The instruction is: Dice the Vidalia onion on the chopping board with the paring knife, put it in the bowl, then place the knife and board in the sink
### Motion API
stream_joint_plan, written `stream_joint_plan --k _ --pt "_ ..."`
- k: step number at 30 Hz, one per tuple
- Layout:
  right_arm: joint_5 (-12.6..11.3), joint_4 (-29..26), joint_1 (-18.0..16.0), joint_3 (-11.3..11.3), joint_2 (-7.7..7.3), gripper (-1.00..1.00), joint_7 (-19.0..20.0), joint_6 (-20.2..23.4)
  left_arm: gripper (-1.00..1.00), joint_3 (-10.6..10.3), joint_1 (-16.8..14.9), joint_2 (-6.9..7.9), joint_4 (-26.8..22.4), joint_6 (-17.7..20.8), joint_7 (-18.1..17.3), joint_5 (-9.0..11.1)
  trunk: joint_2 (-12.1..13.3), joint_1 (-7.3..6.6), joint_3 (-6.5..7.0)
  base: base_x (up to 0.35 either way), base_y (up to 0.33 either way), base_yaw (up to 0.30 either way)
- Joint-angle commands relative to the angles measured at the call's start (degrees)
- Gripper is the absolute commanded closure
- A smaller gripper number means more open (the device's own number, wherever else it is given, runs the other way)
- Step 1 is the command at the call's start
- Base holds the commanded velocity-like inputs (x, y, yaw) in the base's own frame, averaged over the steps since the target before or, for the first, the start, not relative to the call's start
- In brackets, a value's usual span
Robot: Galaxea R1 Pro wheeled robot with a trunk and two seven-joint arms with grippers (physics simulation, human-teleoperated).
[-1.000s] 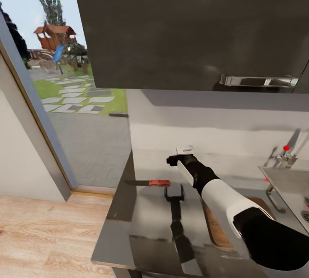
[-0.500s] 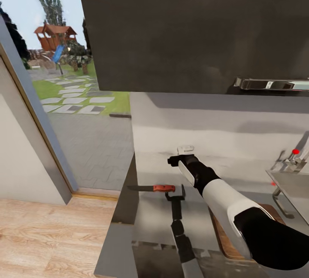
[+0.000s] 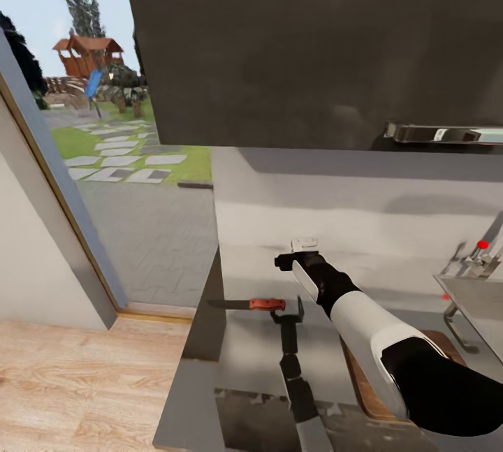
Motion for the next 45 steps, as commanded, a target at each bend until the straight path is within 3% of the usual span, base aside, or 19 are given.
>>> stream_joint_plan --k 1,45 --pt "-0.60 -0.06 -0.06 0.45 -0.04 -1.00 -0.48 0.23 -1.00 0.02 0.02 -0.02 -0.09 -0.05 -0.06 0.49 -0.13 0.04 -0.20 0.000 0.000 0.000" --pt "-0.60 -0.05 -0.06 0.43 0.05 -1.00 -0.55 -0.02 -1.00 0.02 0.02 -0.02 -0.13 -0.05 -0.06 0.49 -0.13 0.04 -4.18 0.011 0.007 0.000"
